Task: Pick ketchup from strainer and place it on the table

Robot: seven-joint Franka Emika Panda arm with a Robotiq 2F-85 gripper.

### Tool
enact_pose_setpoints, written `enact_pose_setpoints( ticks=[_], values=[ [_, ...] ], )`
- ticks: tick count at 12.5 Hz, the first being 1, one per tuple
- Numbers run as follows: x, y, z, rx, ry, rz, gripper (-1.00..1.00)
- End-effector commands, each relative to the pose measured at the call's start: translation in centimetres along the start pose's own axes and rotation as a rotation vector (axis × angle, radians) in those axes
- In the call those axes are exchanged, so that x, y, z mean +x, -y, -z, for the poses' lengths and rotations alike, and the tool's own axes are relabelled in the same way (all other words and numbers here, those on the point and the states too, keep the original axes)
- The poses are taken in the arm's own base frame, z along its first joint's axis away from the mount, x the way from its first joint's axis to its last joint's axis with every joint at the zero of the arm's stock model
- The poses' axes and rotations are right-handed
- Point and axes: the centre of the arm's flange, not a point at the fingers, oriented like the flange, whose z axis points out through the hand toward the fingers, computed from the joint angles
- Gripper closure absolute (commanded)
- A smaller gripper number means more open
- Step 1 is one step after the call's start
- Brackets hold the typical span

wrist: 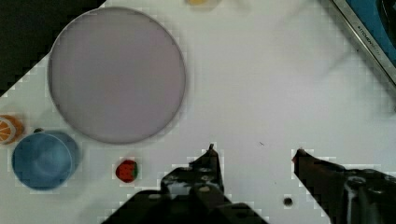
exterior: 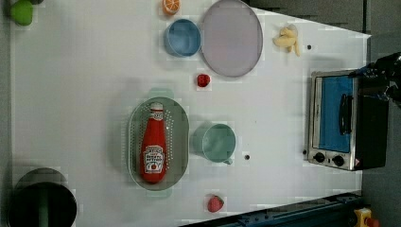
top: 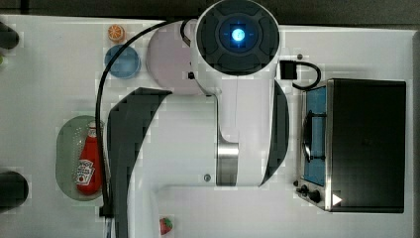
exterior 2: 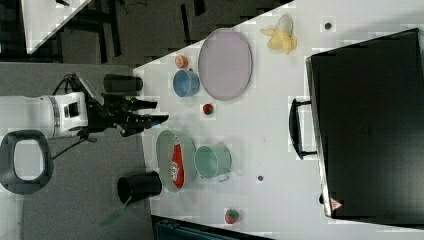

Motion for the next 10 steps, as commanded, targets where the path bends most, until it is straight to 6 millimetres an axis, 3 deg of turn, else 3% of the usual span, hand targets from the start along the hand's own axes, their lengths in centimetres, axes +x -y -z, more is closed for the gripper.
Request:
enact_pose_setpoints(
  ticks=[1, 3, 6, 10],
  values=[
    [-6.8, -6.0, 5.3, -0.003, 0.043, -0.06, -0.59],
    [-8.3, -3.8, 4.7, -0.019, 0.046, -0.01, -0.99],
    [-12.4, 1.2, 3.4, -0.043, 0.036, 0.112, -1.0],
    [-19.5, 8.3, 0.6, -0.063, 0.026, 0.305, -1.0]
  ],
)
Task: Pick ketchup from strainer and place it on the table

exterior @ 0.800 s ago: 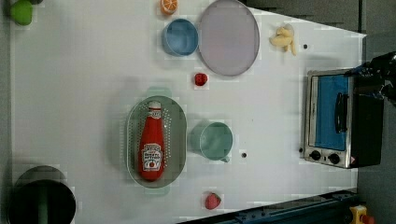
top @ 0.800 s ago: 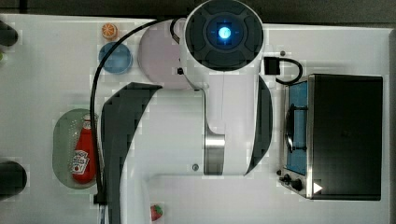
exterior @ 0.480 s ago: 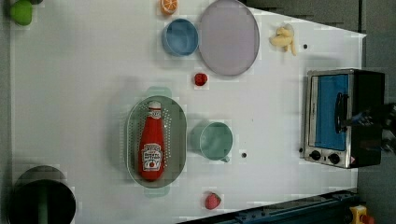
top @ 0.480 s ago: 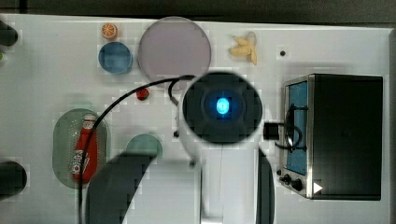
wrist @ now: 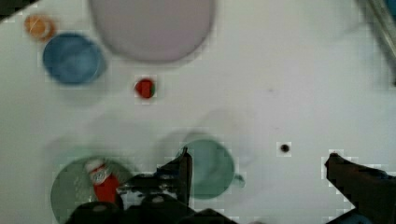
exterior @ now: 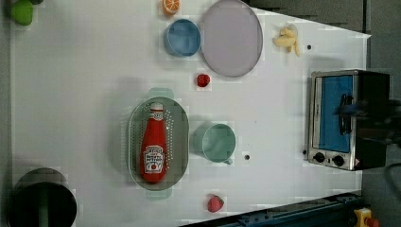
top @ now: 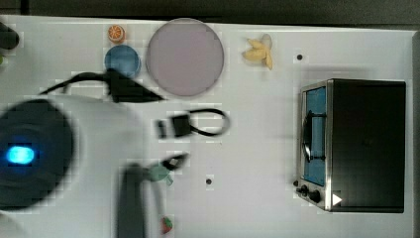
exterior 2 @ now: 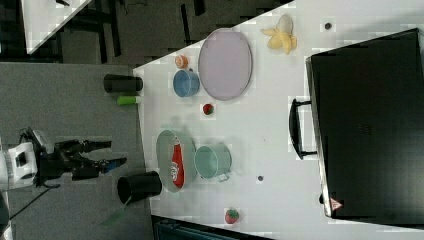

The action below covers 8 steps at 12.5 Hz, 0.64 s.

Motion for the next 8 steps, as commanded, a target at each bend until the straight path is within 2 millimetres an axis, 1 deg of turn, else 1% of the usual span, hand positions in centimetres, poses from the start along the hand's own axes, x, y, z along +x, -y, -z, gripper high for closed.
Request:
enact_pose_setpoints(
  ticks=[1, 3, 5, 7, 8],
  values=[
    [-4.2, 6.1, -5.2, -0.04, 0.076, 0.114, -1.0],
    [-7.3, 9.9, -7.0, -0.03, 0.083, 0.21, -1.0],
    [-10.7, 13.2, -9.1, -0.017, 0.096, 0.303, -1.0],
    [-13.7, 15.5, -11.6, 0.005, 0.111, 0.371, -1.0],
    [-14.9, 16.5, -13.0, 0.025, 0.114, 0.394, -1.0]
  ],
)
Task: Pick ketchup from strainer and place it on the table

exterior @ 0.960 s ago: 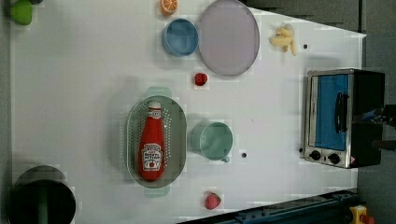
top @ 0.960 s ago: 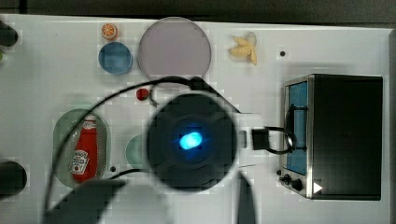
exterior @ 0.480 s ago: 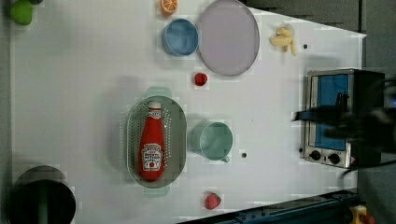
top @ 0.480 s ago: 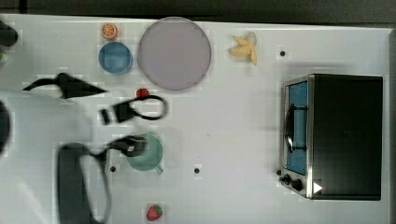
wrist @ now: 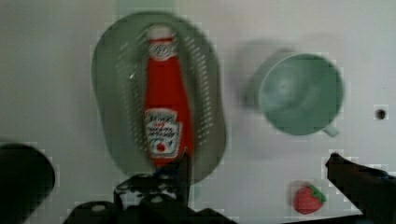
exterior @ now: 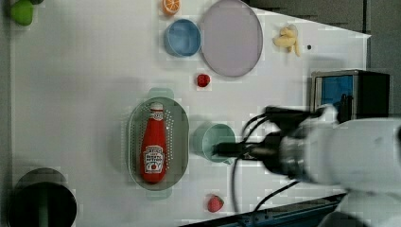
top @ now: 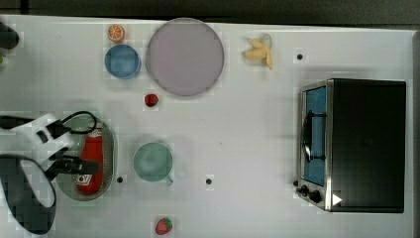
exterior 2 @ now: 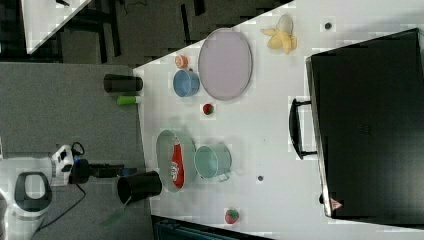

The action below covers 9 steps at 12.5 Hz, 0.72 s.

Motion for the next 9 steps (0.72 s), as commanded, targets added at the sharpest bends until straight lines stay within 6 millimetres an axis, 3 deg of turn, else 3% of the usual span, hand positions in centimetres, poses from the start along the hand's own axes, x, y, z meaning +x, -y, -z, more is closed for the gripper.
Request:
enact_pose_setpoints(
  ticks=[1, 4, 9],
  values=[
    [-1.2, 2.9, -1.7, 0.062, -0.052, 0.008, -1.0],
    [-1.5, 4.1, -6.8, 0.111, -0.093, -0.042, -1.0],
    [-1.5, 4.1, -15.9, 0.125, -0.105, -0.046, -1.0]
  ],
)
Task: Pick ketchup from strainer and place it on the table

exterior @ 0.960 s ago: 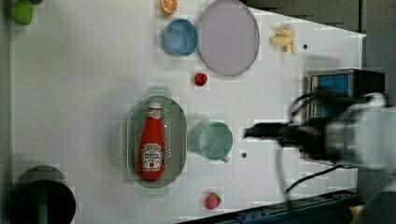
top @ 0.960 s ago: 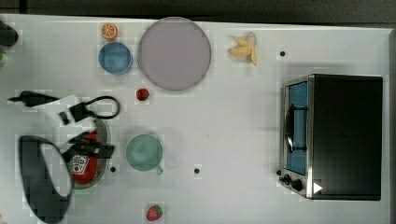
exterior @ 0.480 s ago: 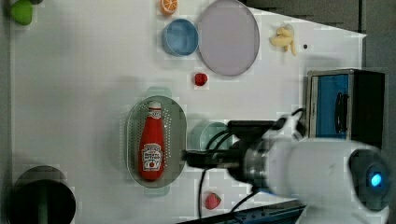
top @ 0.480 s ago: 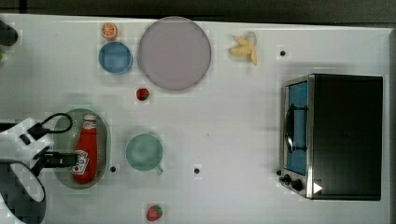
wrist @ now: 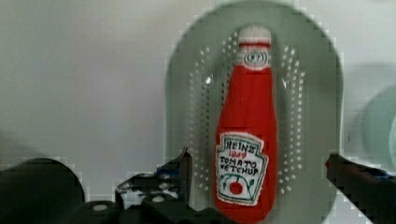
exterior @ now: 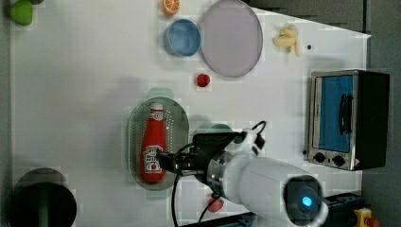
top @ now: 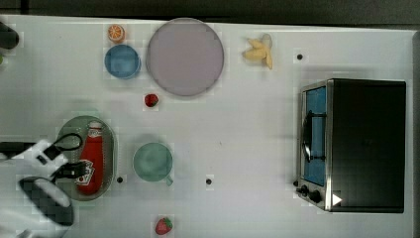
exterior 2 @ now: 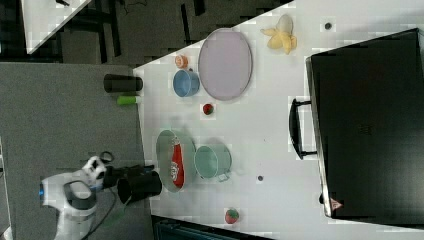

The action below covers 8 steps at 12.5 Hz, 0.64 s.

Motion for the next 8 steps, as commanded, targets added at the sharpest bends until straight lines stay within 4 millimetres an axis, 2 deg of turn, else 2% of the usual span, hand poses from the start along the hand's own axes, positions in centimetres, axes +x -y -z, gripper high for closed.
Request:
enact_pose_setpoints(
  ticks=[1, 5, 8],
  values=[
    [0.8, -1.8, -4.9, 0.023, 0.051, -0.144, -1.0],
    [0.9, -2.0, -10.2, 0.053, 0.109, -0.143, -1.0],
    [1.8, -1.9, -12.7, 0.069, 0.104, -0.118, -1.0]
  ],
)
